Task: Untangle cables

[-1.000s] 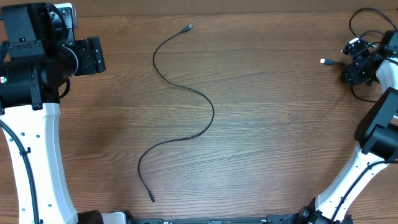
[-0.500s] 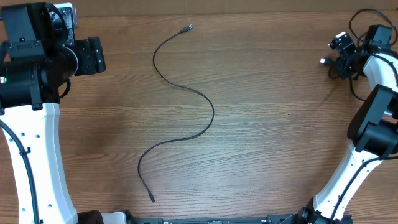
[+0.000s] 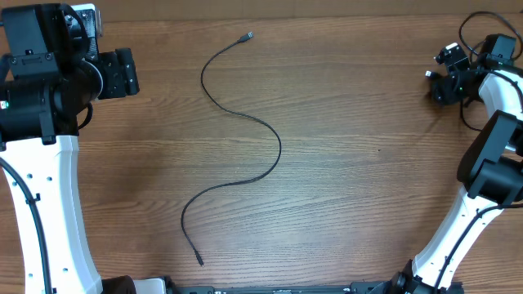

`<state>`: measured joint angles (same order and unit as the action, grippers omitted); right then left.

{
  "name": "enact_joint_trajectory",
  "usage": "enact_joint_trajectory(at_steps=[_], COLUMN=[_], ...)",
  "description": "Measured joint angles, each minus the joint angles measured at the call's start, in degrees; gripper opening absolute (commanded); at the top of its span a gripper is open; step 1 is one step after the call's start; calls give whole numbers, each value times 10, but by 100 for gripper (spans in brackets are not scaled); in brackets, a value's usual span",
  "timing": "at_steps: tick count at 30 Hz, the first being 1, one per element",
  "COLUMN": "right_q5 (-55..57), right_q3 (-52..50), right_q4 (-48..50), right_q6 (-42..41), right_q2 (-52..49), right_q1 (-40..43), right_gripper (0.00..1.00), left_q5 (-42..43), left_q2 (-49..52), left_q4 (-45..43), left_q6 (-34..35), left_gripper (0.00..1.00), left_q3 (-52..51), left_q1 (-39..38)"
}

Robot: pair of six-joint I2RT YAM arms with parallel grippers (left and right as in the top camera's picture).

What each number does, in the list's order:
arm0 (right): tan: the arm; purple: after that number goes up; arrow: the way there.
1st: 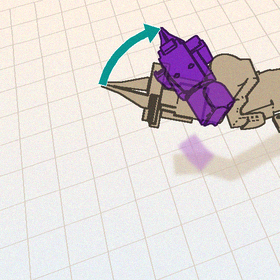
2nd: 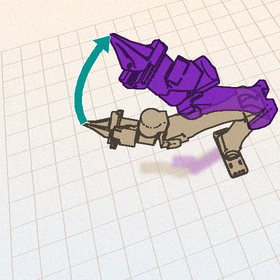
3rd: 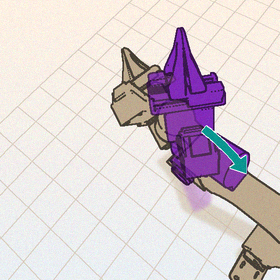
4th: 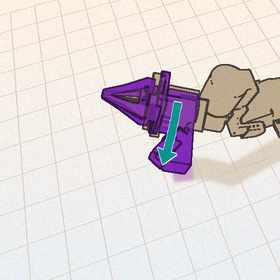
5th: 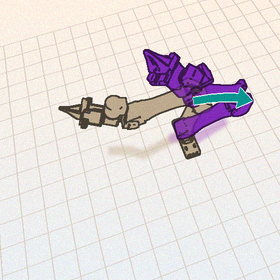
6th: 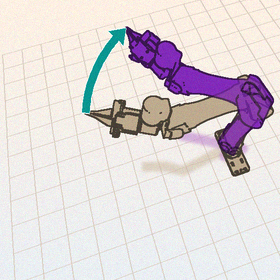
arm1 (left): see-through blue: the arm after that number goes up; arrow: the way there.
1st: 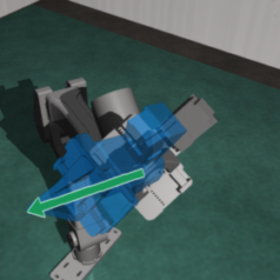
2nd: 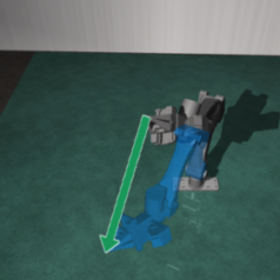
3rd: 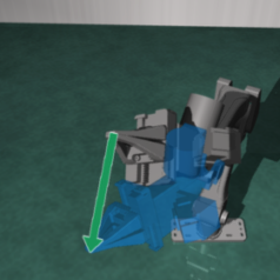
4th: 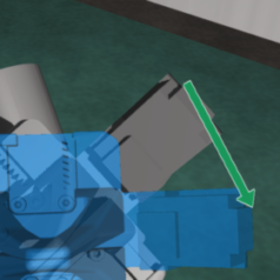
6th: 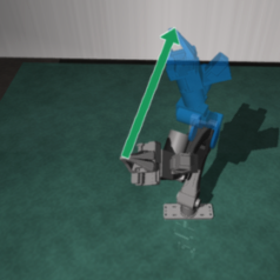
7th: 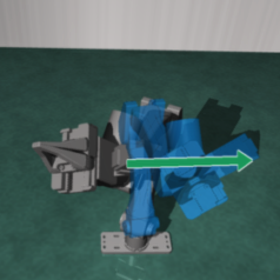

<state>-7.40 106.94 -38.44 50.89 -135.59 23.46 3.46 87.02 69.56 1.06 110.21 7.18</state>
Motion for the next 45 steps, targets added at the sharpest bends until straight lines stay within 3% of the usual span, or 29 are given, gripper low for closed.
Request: enact_joint_trajectory(at_steps=[1,5,8,12,30,32,33,45], right_q5=[-4,-3,0,1,17,12,14,10], right_q3=[0,-2,-5,-5,-5,-4,-2,8], right_q4=[-2,5,20,33,96,96,93,41], right_q6=[2,0,3,7,5,3,2,-39], right_q2=[0,0,0,0,-9,-18,-19,-23], right_q1=[0,-3,-3,-2,2,2,3,-2], right_gripper=[54,28,33,61,59,31,5,4], left_q5=[0,0,0,3,26,26,26,28], left_q2=[0,1,5,14,38,38,38,38], left_q4=[0,0,-1,-1,-6,-6,-6,-6], left_q6=[0,0,0,0,0,0,0,0], left_gripper=[79,79,79,78,76,76,76,76], left_q3=[0,0,0,0,0,0,0,0], left_q1=[0,0,0,0,0,0,0,0])
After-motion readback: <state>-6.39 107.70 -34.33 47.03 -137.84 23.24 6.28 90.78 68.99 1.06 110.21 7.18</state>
